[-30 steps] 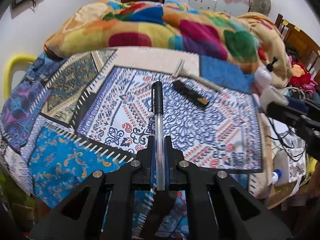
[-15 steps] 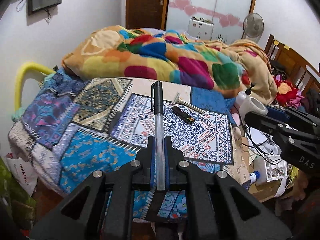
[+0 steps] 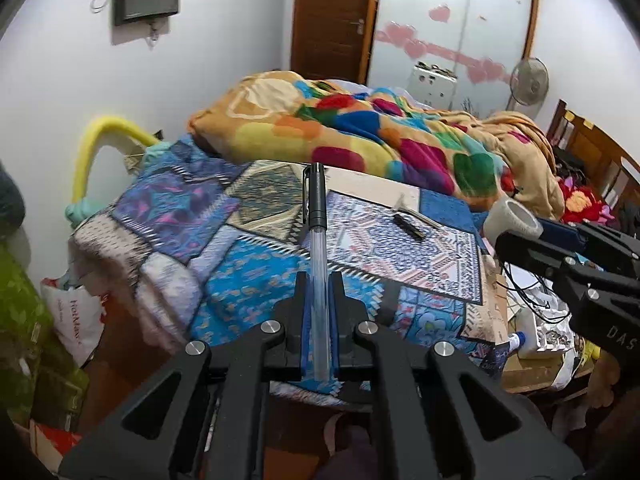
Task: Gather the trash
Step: 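Carry the pen and tape roll off the bed over the white bucket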
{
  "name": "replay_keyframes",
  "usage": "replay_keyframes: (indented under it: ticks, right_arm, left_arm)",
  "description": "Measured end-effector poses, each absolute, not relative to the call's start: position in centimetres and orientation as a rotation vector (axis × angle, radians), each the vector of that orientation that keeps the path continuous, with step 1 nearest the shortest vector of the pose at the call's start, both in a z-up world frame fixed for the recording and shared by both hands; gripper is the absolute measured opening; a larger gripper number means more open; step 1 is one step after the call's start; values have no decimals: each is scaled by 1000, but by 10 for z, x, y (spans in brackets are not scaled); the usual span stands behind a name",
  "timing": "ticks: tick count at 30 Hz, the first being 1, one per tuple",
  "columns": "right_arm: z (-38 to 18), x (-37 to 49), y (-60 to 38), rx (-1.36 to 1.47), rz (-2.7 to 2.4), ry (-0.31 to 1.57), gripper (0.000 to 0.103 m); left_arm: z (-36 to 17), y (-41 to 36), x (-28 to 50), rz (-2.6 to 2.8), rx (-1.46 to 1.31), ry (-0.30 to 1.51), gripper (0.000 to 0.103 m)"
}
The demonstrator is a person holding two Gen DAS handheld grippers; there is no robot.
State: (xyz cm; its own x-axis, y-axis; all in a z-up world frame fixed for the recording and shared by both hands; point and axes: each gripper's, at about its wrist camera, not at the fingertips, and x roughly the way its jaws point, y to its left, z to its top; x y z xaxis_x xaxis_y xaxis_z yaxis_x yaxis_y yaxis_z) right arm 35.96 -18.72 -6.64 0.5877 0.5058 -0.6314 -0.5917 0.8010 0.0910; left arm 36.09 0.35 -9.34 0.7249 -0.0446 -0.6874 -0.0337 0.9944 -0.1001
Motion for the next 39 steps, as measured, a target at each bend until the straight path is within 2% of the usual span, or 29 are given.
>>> replay_keyframes:
  ticks: [11, 21, 39]
  right_arm:
    - [-73, 325, -118, -154, 753, 706, 34]
    - [-105, 311, -51, -197, 846, 790, 34]
    - [-239, 302, 50, -372, 950, 1097, 34]
  left_arm:
    - [-95, 77, 297, 109, -152, 748, 7]
    - [-131, 149, 260, 225, -217, 797, 7]
    - [-307, 233, 245, 389, -423, 1074, 7]
